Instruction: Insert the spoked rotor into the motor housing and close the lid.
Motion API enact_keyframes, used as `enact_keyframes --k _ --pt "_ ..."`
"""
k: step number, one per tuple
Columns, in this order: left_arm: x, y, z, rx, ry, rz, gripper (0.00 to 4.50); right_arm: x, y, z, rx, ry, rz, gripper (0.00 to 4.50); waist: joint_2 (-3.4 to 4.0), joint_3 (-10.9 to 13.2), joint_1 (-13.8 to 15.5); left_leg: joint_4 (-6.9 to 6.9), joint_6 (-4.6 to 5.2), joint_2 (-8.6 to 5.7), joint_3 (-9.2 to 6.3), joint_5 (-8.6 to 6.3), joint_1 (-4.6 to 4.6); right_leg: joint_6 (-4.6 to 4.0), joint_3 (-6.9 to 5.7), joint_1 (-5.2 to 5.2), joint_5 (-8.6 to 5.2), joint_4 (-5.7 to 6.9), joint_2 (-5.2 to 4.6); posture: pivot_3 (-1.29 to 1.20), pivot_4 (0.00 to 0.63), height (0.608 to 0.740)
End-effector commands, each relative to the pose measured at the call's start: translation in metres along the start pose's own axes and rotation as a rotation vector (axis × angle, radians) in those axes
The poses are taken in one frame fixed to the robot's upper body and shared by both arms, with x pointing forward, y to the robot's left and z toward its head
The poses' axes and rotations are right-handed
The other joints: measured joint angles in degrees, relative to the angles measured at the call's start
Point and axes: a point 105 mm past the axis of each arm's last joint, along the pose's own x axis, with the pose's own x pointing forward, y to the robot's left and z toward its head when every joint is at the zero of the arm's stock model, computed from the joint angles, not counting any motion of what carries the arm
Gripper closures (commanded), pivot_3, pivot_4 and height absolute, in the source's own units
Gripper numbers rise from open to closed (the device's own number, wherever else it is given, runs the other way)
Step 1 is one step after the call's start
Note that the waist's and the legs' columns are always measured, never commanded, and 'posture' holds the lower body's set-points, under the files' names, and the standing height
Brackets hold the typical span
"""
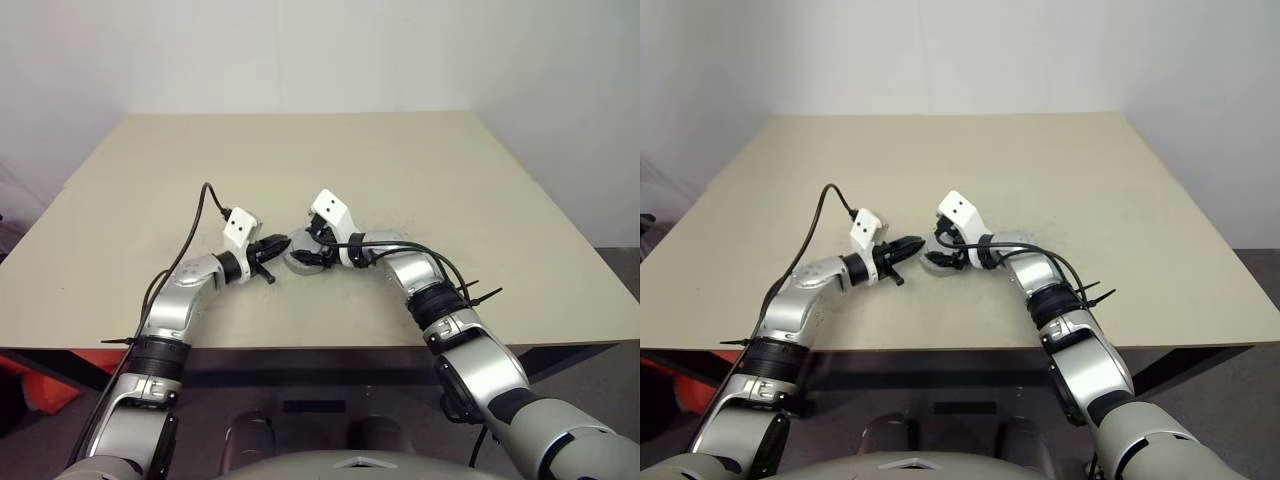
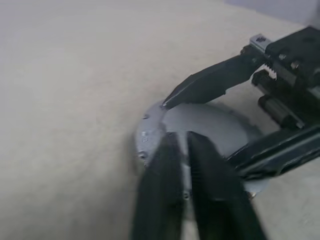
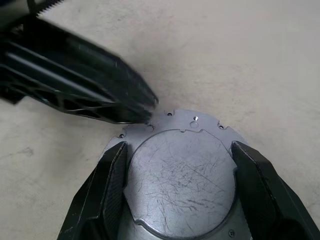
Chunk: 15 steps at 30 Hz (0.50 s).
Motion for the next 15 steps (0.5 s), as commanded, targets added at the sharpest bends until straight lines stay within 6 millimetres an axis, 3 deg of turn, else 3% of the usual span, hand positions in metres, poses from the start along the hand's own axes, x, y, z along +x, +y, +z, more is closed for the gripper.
enact_keyframes --k 1,6,15 --pt "0.005 0.006 0.008 -0.04 -0.013 0.011 4.47 -0.005 -0.005 -0.028 0.031 0.096 -0.045 1.34 0.0 0.0 0.0 0.0 0.0 0.0 0.0 0.0 0.0 0.01 0.0 0.0 -0.01 0.0 0.0 0.0 0.0 0.74" --pt "0.01 0.009 -0.002 -0.113 0.031 0.016 4.47 -0.006 -0.006 -0.026 0.035 0.09 -0.056 1.34 0.01 0.0 0.1 0.0 0.0 -0.01 0.0 0.0 0.03 0.25 0.01 0.04 -0.15 -0.01 0.0 0.0 0.0 0.74" --pt "0.013 -0.006 -0.02 -0.172 0.149 -0.053 4.47 -0.007 -0.011 -0.022 0.037 0.078 -0.082 1.34 0.03 0.0 0.2 0.0 0.0 -0.02 -0.01 0.0 0.14 0.38 0.01 0.18 -0.22 -0.03 -0.01 0.0 0.0 0.74"
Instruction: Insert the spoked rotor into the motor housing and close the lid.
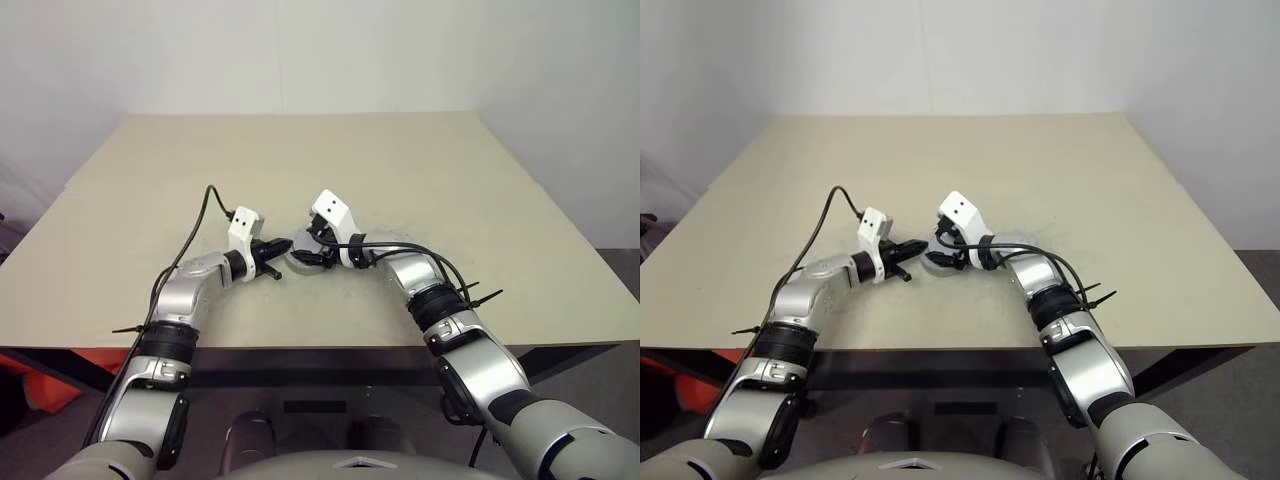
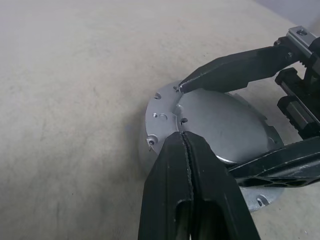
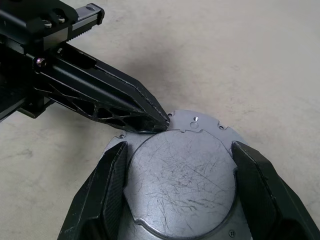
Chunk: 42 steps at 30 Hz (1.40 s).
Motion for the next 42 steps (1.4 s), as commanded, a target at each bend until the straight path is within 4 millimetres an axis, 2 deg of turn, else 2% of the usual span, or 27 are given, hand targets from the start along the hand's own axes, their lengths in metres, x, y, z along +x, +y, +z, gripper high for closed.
enact_keyframes --k 1,3,7,12,15,17,19,22,25,28,30,36,38,42 --pt "0.002 -0.013 -0.013 -0.029 0.073 -0.06 4.47 -0.006 -0.01 -0.021 0.03 0.079 -0.063 1.34 0.01 0.0 0.0 0.0 0.0 0.0 0.0 0.0 0.05 0.01 0.0 0.06 -0.01 -0.02 0.0 0.0 0.0 0.74" --pt "0.002 -0.015 -0.014 -0.031 0.083 -0.068 4.47 -0.006 -0.01 -0.02 0.051 0.068 -0.058 1.34 0.01 0.0 0.1 -0.01 0.0 0.0 -0.01 0.0 0.07 0.02 0.0 0.09 -0.01 -0.05 -0.01 0.0 0.0 0.74" --pt "0.001 -0.016 -0.014 -0.027 0.091 -0.068 4.5 -0.01 -0.01 -0.009 0.033 0.024 -0.053 0.05 0.02 0.0 0.4 -0.01 0.01 -0.02 -0.01 0.0 0.07 0.03 0.0 0.15 -0.02 -0.11 -0.02 0.0 0.0 0.74" --pt "0.001 -0.018 -0.015 -0.02 0.094 -0.07 4.5 -0.028 -0.011 0.025 0.012 -0.091 -0.05 0.02 0.02 0.0 1.2 -0.06 0.06 -0.02 -0.01 -0.03 -0.1 0.02 0.0 0.05 -0.01 -0.24 -0.02 0.0 0.0 0.74" --pt "0.002 -0.018 -0.015 -0.016 0.093 -0.072 4.5 -0.044 -0.009 0.047 0.036 -0.166 -0.042 0.02 0.05 0.0 1.4 -0.12 0.18 -0.04 -0.01 -0.11 -0.3 -0.28 -0.01 -0.05 0.18 -0.37 -0.01 0.0 0.0 0.74" --pt "0.002 -0.019 -0.014 -0.014 0.093 -0.075 4.5 -0.056 -0.009 0.058 0.075 -0.209 -0.048 0.02 0.05 0.0 1.4 -0.2 0.25 -0.06 0.0 -0.15 -0.33 -0.27 -0.01 -0.03 0.18 -0.52 -0.01 0.0 0.0 0.74" --pt "0.003 -0.021 -0.014 -0.01 0.092 -0.079 4.5 -0.07 -0.018 0.065 0.199 -0.254 -0.087 0.02 0.05 0.0 1.4 -0.26 0.29 -0.07 0.0 -0.17 -0.3 -0.26 -0.01 0.02 0.18 -0.63 -0.01 0.0 0.0 0.74" --pt "0.005 -0.022 -0.014 -0.002 0.092 -0.083 4.5 -0.082 -0.031 0.056 0.42 -0.255 -0.152 0.02 0.05 0.0 1.6 -0.28 0.3 -0.08 0.0 -0.18 -0.24 -0.24 -0.01 0.12 0.16 -0.7 -0.02 0.0 0.0 0.74" --pt "0.006 -0.023 -0.012 0.003 0.087 -0.087 4.5 -0.09 -0.043 0.029 0.684 -0.2 -0.226 0.02 0.06 0.0 1.6 -0.29 0.28 -0.1 0.01 -0.17 -0.22 -0.2 0.01 0.13 0.15 -0.72 -0.02 0.0 0.0 0.74" --pt "0.006 -0.024 -0.012 0.011 0.086 -0.09 4.5 -0.097 -0.045 0.0 0.955 -0.146 -0.256 0.02 0.08 0.0 1.7 -0.34 0.21 -0.1 0.01 -0.13 -0.22 -0.18 0.0 0.11 0.14 -0.72 -0.02 0.0 0.0 0.74" --pt "0.007 -0.024 -0.012 0.013 0.085 -0.09 4.5 -0.098 -0.039 -0.01 1.125 -0.137 -0.215 0.02 0.1 0.0 1.8 -0.39 -0.03 -0.12 0.01 0.01 -0.22 -0.18 0.01 0.09 0.14 -0.72 -0.02 0.0 0.0 0.74" --pt "0.007 -0.026 -0.012 0.021 0.086 -0.092 4.5 -0.093 -0.027 -0.035 1.279 -0.057 -0.215 0.02 0.27 0.0 1.9 -0.65 -0.3 -0.15 0.01 0.18 -0.18 -0.08 0.0 0.01 0.1 -0.72 -0.04 0.0 0.0 0.74" --pt "0.007 -0.026 -0.012 0.027 0.087 -0.091 4.5 -0.088 -0.021 -0.038 1.296 -0.042 -0.198 0.02 0.3 -0.1 1.9 -0.72 -0.36 -0.15 0.01 0.21 -0.13 0.21 0.0 0.02 -0.07 -0.72 -0.03 0.0 0.0 0.74" --pt "0.006 -0.024 -0.009 0.034 0.083 -0.083 4.5 -0.074 -0.009 -0.036 1.325 -0.033 -0.134 0.02 0.34 -0.1 1.9 -0.77 -0.39 -0.15 0.01 0.22 -0.02 0.24 0.01 0.08 -0.09 -0.73 -0.03 0.0 0.0 0.74"
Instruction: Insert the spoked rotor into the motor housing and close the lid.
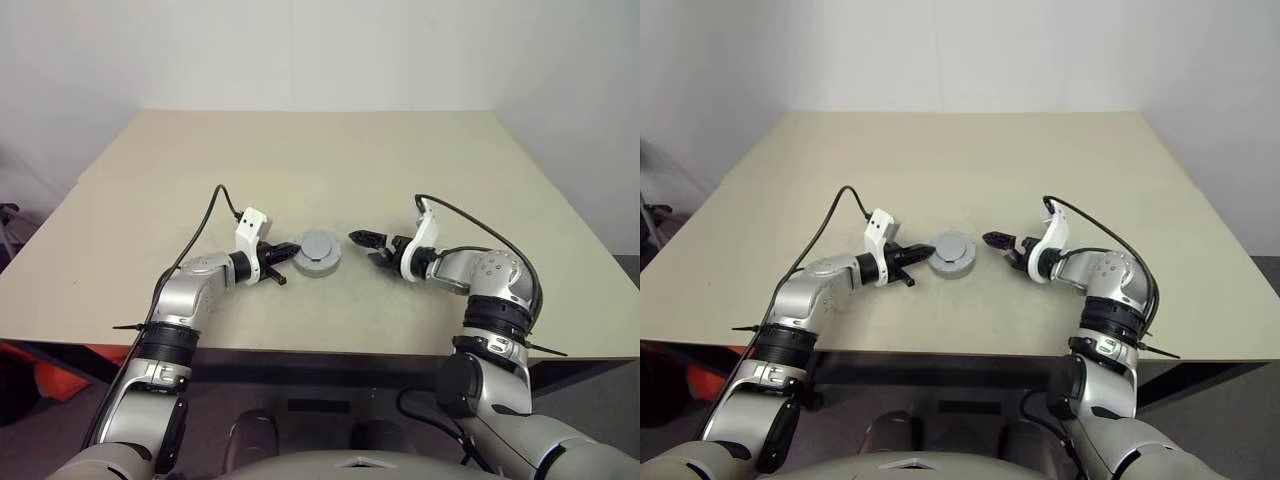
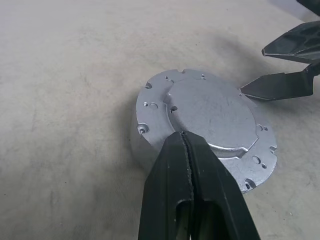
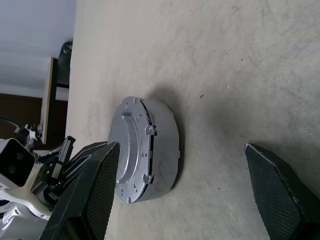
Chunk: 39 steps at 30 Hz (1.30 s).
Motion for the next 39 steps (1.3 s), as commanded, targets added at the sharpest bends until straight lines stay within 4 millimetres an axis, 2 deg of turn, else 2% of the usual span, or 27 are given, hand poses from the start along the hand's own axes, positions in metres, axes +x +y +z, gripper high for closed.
enact_keyframes --k 1,7,14,26,29,32,35,39 --pt "0.006 -0.008 -0.008 0.01 0.042 -0.021 4.5 0.018 0.013 -0.024 0.046 0.101 0.065 0.02 0.0 0.0 -0.1 -0.02 -0.01 0.01 0.0 0.01 0.04 0.01 0.0 0.02 0.0 0.0 0.01 0.0 0.0 0.74" --pt "0.004 -0.006 -0.009 0.012 0.039 -0.007 4.5 0.035 0.034 -0.038 0.054 0.157 0.144 0.02 0.13 -0.1 -0.5 -0.07 -0.06 0.02 0.0 0.04 0.12 0.02 0.01 0.04 -0.02 0.0 0.02 0.0 0.0 0.74" --pt "0.002 -0.006 -0.011 0.008 0.037 0.009 4.5 0.055 0.051 -0.045 0.066 0.186 0.2 0.02 0.14 -0.2 -0.9 -0.08 -0.07 0.03 0.01 0.04 0.14 0.02 0.02 0.04 -0.01 0.0 0.02 0.0 0.0 0.74" --pt "-0.004 -0.001 -0.012 0.015 0.037 0.043 4.5 0.072 0.082 -0.056 0.067 0.234 0.31 0.02 0.14 -0.2 -1.9 -0.23 -0.14 0.09 0.02 0.08 0.39 0.03 0.02 -0.03 -0.02 0.02 0.05 0.0 0.0 0.74" --pt "-0.004 0.0 -0.012 0.015 0.035 0.047 4.5 0.074 0.085 -0.055 0.057 0.235 0.314 0.02 0.15 -0.2 -2.2 -0.25 -0.16 0.09 0.03 0.09 0.34 0.01 0.01 -0.06 -0.01 0.02 0.06 0.0 0.0 0.74" --pt "-0.004 0.0 -0.013 0.014 0.034 0.051 4.5 0.076 0.078 -0.053 0.054 0.22 0.275 0.02 0.14 -0.2 -2.3 -0.3 -0.16 0.09 0.05 0.09 0.33 -0.01 0.01 -0.1 0.0 0.02 0.06 0.0 0.0 0.74" --pt "-0.003 0.0 -0.014 0.014 0.033 0.053 4.5 0.078 0.074 -0.05 0.057 0.205 0.258 0.9 0.15 -0.2 -2.3 -0.3 -0.15 0.1 0.06 0.09 0.35 -0.01 0.01 -0.12 -0.01 0.02 0.07 0.0 0.0 0.74" --pt "-0.001 -0.001 -0.013 0.014 0.03 0.052 4.5 0.077 0.078 -0.047 0.054 0.2 0.278 2.19 0.2 -0.2 -2.3 -0.3 -0.15 0.1 0.07 0.09 0.27 0.0 0.02 -0.21 -0.01 0.02 0.07 0.0 0.0 0.74"
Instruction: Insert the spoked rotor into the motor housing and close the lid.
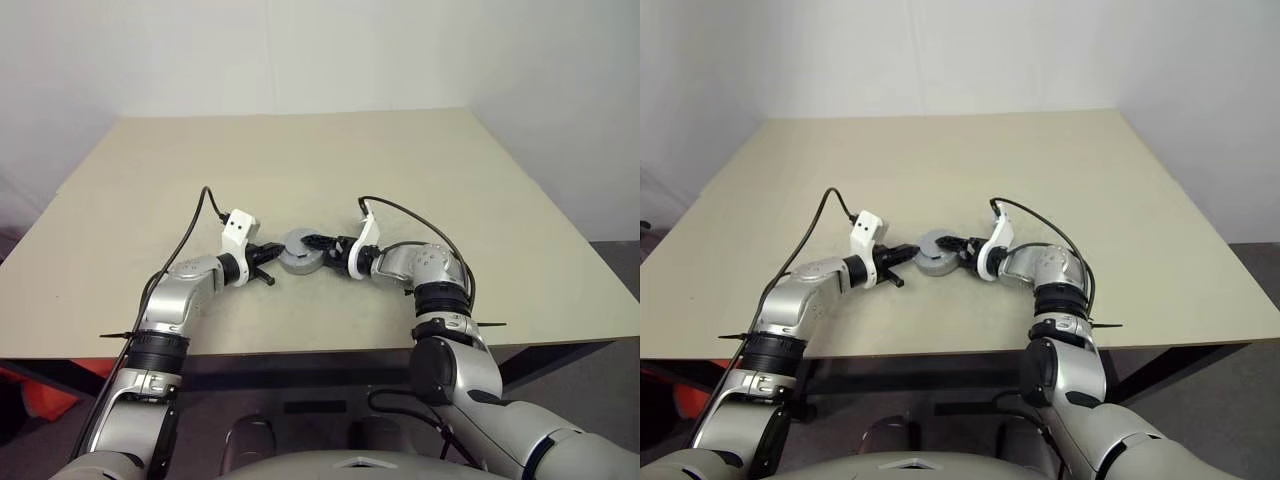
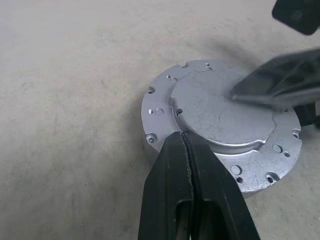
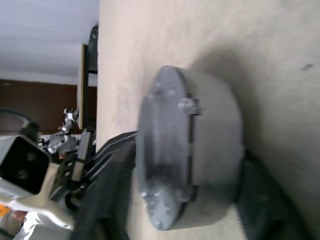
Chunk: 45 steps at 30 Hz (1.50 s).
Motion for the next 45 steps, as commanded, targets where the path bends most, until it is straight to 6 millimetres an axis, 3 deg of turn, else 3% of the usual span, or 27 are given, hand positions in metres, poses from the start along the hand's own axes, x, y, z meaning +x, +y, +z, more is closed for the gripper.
enact_keyframes --k 1,3,5,14,19,26,31,38,41,45 --pt "0.012 -0.018 -0.009 -0.015 0.029 -0.069 4.5 0.017 0.036 -0.011 -0.031 0.068 0.119 2.19 0.04 0.0 0.1 0.0 0.0 0.0 0.01 0.0 0.0 0.0 0.0 -0.01 0.0 0.01 0.0 0.0 0.0 0.74" --pt "0.012 -0.018 -0.009 -0.013 0.029 -0.07 4.5 0.017 0.038 -0.009 -0.027 0.058 0.13 2.19 0.02 0.0 0.1 -0.01 -0.02 0.01 0.01 0.01 -0.06 -0.01 -0.03 -0.03 0.01 0.01 0.0 0.0 0.0 0.74" --pt "0.012 -0.017 -0.009 -0.011 0.029 -0.069 4.5 0.015 0.04 -0.007 -0.023 0.05 0.144 2.46 0.03 0.0 0.1 -0.01 -0.02 -0.02 0.02 0.01 -0.12 -0.02 -0.01 -0.07 0.01 0.0 0.0 0.0 0.0 0.74" --pt "0.013 -0.014 -0.006 0.0 0.022 -0.059 4.5 0.015 0.036 -0.001 -0.02 0.028 0.122 2.47 0.03 0.0 0.1 -0.01 -0.02 0.0 0.02 0.01 -0.15 -0.18 -0.02 -0.11 0.1 0.0 0.0 0.0 0.0 0.74" --pt "0.01 -0.002 0.008 -0.028 -0.061 -0.001 4.5 0.012 0.039 0.018 0.064 -0.051 0.153 2.47 0.03 0.0 0.1 -0.01 -0.02 0.0 0.02 0.01 -0.14 -0.04 -0.02 -0.11 0.02 0.0 0.0 0.0 0.0 0.74" --pt "-0.007 0.022 0.03 -0.201 -0.212 0.088 4.5 0.007 0.046 0.036 0.155 -0.142 0.214 2.47 0.05 0.1 0.1 0.0 0.0 0.01 0.02 0.01 -0.69 -0.56 -0.11 -0.59 0.32 0.0 0.02 0.0 0.0 0.74" --pt "-0.019 0.033 0.037 -0.282 -0.269 0.125 4.5 0.007 0.054 0.041 0.18 -0.169 0.253 2.47 0.04 0.1 0.4 0.3 0.24 -0.03 0.01 -0.11 -1.62 -0.59 -0.29 -1.22 0.34 0.02 0.02 0.0 0.0 0.74" --pt "-0.043 0.044 0.054 -0.447 -0.43 0.12 4.5 0.004 0.074 0.053 0.189 -0.229 0.327 2.47 -0.07 0.2 1.1 0.41 0.32 0.04 0.01 -0.17 -1.71 -0.61 -0.46 -1.23 0.33 0.02 0.01 0.0 0.0 0.74" --pt "-0.054 0.049 0.055 -0.521 -0.484 0.12 3.87 0.002 0.085 0.059 0.185 -0.24 0.364 2.47 -0.08 0.2 1.4 0.49 0.29 0.04 0.01 -0.15 -1.7 -0.64 -0.48 -1.22 0.35 0.06 0.01 0.0 0.0 0.74" --pt "-0.061 0.044 0.056 -0.609 -0.537 0.069 2.53 -0.001 0.1 0.062 0.171 -0.229 0.403 2.47 -0.16 0.2 1.6 0.57 0.28 0.04 0.01 -0.15 -1.71 -0.64 -0.48 -1.21 0.36 0.09 0.01 0.0 0.0 0.74"
